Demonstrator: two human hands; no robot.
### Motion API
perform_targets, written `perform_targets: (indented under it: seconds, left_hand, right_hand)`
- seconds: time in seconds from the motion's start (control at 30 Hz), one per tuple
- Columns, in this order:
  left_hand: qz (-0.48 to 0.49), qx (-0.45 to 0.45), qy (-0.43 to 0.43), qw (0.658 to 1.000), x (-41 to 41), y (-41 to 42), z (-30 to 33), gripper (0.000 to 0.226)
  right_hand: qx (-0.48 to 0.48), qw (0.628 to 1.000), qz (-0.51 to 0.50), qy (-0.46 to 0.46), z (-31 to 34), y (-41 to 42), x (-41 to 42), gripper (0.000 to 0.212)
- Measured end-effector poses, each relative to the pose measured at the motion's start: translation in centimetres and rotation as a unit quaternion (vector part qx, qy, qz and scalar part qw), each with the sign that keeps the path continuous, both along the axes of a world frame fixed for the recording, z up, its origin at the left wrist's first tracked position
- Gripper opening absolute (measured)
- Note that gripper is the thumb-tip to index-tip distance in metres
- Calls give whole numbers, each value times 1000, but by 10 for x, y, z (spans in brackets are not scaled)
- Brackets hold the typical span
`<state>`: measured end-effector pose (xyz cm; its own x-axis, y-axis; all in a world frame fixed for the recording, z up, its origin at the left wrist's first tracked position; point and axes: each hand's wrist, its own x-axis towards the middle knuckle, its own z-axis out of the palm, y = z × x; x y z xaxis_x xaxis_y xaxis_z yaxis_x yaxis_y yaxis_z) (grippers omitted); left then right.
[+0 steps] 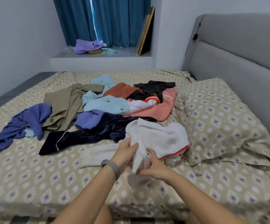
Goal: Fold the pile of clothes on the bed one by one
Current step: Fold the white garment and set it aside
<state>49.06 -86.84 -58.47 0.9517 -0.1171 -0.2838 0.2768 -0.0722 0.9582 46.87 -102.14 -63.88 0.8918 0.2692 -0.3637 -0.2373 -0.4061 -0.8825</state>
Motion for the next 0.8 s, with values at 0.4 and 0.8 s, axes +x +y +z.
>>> perform_targets:
  seconds: [0.4, 0.8]
  left_hand:
    - [142, -106, 46, 983, -26, 14, 9, 50]
    - [-314, 268, 200, 889, -71, 3, -65, 19]
  right_hand:
    - [-123, 956, 4, -265, 68, -31, -20, 22]
    - [-198, 980, -1, 4, -23, -64, -52, 19]
